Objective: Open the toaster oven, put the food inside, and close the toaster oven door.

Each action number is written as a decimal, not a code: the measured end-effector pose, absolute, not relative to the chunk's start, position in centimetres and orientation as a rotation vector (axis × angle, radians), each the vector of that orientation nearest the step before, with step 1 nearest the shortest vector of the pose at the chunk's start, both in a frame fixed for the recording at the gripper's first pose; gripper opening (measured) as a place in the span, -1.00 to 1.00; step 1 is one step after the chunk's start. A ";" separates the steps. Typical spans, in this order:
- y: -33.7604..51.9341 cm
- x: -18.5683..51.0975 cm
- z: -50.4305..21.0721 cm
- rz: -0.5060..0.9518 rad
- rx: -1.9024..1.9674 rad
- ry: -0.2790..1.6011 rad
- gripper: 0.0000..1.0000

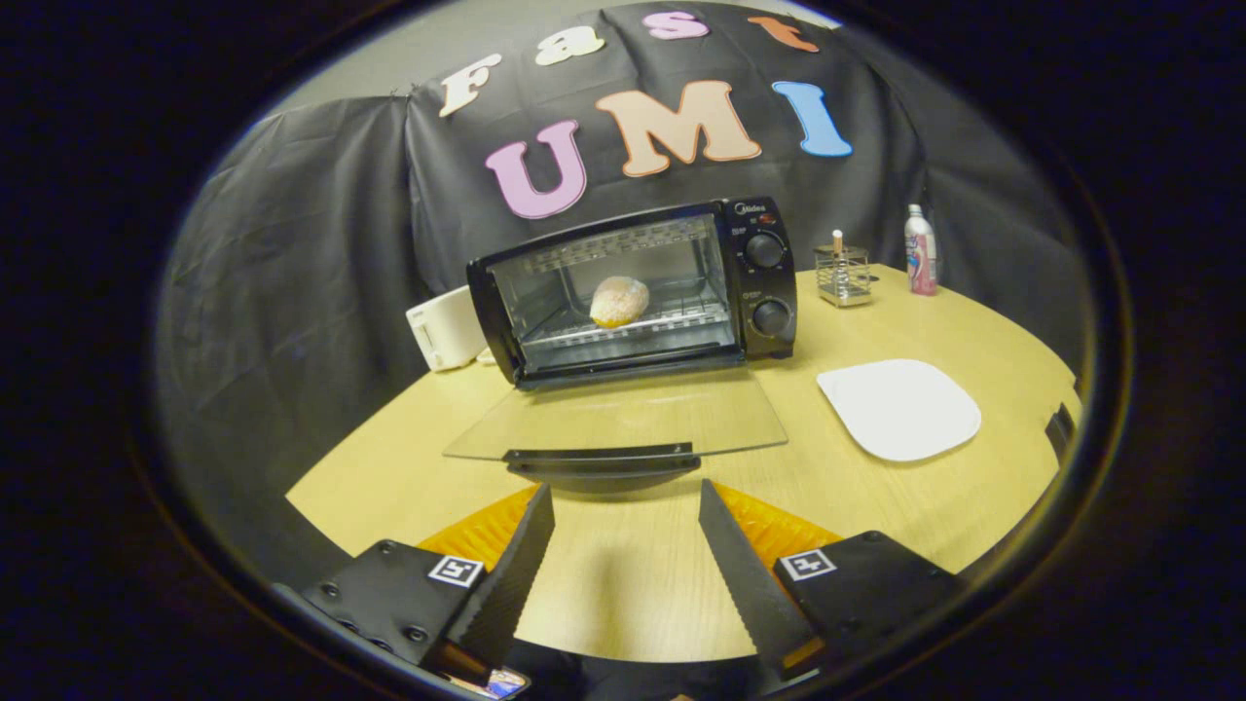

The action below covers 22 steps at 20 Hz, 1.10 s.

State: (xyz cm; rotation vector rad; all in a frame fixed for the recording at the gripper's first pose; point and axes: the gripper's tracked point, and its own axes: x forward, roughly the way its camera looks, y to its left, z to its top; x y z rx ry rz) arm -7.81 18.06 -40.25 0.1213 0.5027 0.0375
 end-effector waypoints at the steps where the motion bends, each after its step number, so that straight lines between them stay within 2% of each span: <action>1: 18.4 -7.5 -40.7 0.035 0.114 0.512 0.90; 9: 18.1 -4.7 -42.1 -0.038 0.062 0.553 0.90; 22: 18.2 -3.8 -40.1 -0.037 0.078 0.520 0.93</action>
